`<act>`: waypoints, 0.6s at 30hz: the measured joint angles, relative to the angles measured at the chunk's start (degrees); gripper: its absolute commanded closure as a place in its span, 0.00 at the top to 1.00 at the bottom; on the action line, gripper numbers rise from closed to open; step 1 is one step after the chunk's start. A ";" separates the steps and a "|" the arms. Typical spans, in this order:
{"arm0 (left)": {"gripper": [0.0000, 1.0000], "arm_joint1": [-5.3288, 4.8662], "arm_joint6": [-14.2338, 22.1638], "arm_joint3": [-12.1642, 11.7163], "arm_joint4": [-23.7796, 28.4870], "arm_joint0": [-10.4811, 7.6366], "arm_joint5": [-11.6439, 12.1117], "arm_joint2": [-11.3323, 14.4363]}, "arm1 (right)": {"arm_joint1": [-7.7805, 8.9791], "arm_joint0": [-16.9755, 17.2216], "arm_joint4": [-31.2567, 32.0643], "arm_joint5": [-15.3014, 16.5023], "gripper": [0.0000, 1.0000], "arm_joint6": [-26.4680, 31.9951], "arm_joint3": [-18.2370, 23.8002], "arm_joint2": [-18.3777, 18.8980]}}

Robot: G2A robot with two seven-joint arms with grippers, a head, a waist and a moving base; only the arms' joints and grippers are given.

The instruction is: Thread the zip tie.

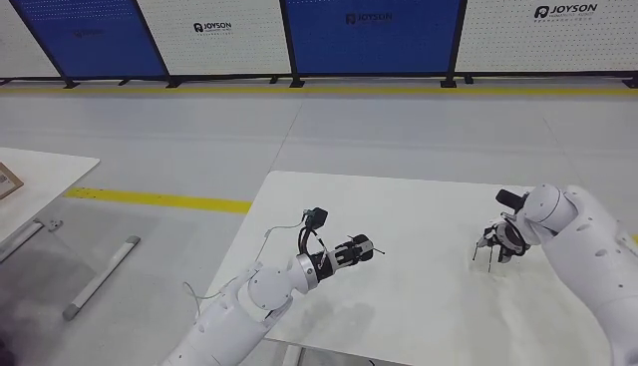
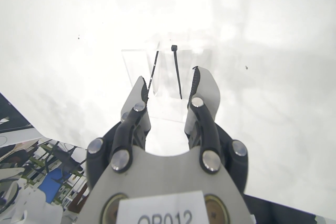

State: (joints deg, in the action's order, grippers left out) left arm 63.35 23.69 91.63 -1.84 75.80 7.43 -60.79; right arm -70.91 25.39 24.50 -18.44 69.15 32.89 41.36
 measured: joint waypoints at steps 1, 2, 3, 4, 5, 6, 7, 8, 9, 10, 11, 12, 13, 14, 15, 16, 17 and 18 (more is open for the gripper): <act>0.00 0.00 0.00 0.00 0.00 0.00 0.00 0.00 | -0.19 -0.15 0.00 -0.06 0.37 -0.11 -0.40 -0.10; 0.00 0.00 0.00 0.00 0.00 0.00 0.00 0.00 | -0.43 -0.37 -0.04 0.00 0.37 -0.20 -0.99 -0.21; 0.00 0.00 0.00 0.00 0.00 0.00 0.00 0.00 | -0.60 -0.54 -0.08 0.04 0.37 -0.22 -1.49 -0.28; 0.00 0.00 0.00 0.00 0.00 0.00 0.00 0.00 | -0.78 -0.72 -0.08 0.02 0.38 -0.25 -1.99 -0.38; 0.00 0.00 0.00 0.00 0.00 0.00 0.00 0.00 | -1.03 -0.92 -0.01 -0.06 0.38 -0.29 -2.59 -0.56; 0.00 0.00 0.00 0.00 0.00 0.00 0.00 0.00 | -1.23 -1.07 0.07 -0.21 0.39 -0.35 -3.03 -0.69; 0.00 0.00 0.00 0.00 0.00 0.00 0.00 0.00 | -1.50 -1.26 0.13 -0.43 0.40 -0.48 -3.60 -0.85; 0.00 0.00 0.00 0.00 0.00 0.00 0.00 0.00 | -1.70 -1.40 0.13 -0.50 0.40 -0.57 -4.01 -0.95; 0.00 0.00 0.00 0.00 0.00 0.00 0.00 0.00 | -1.90 -1.53 0.12 -0.50 0.39 -0.64 -4.43 -1.04; 0.00 0.00 0.00 0.00 0.00 0.00 0.00 0.00 | -2.08 -1.66 0.12 -0.48 0.39 -0.70 -4.87 -1.13; 0.00 0.00 0.00 0.00 0.00 0.00 0.00 0.00 | -2.34 -1.82 0.15 -0.46 0.38 -0.78 -5.42 -1.28; 0.00 0.00 0.00 0.00 0.00 0.00 0.00 0.00 | -2.54 -1.94 0.19 -0.46 0.37 -0.85 -5.80 -1.39; 0.00 0.00 0.00 0.00 0.00 0.00 0.00 0.00 | -2.74 -2.06 0.23 -0.46 0.36 -0.91 -6.17 -1.50; 0.00 0.00 0.00 0.00 0.00 0.00 0.00 0.00 | -3.00 -2.22 0.28 -0.46 0.36 -0.99 -6.65 -1.63; 0.00 0.00 0.00 0.00 0.00 0.00 0.00 0.00 | -3.19 -2.34 0.31 -0.45 0.35 -1.05 -7.00 -1.72; 0.00 0.00 0.00 0.00 0.00 0.00 0.00 0.00 | -3.37 -2.46 0.35 -0.43 0.34 -1.09 -7.34 -1.81; 0.00 0.00 0.00 0.00 0.00 0.00 0.00 0.00 | -3.61 -2.61 0.41 -0.43 0.34 -1.12 -7.76 -1.93; 0.00 0.00 0.00 0.00 0.00 0.00 0.00 0.00 | -3.80 -2.73 0.48 -0.45 0.35 -1.14 -8.06 -2.03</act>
State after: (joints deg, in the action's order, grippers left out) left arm 63.35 23.69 91.63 -1.84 75.80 7.43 -60.79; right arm -74.71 22.66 24.98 -18.89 68.01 24.82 39.33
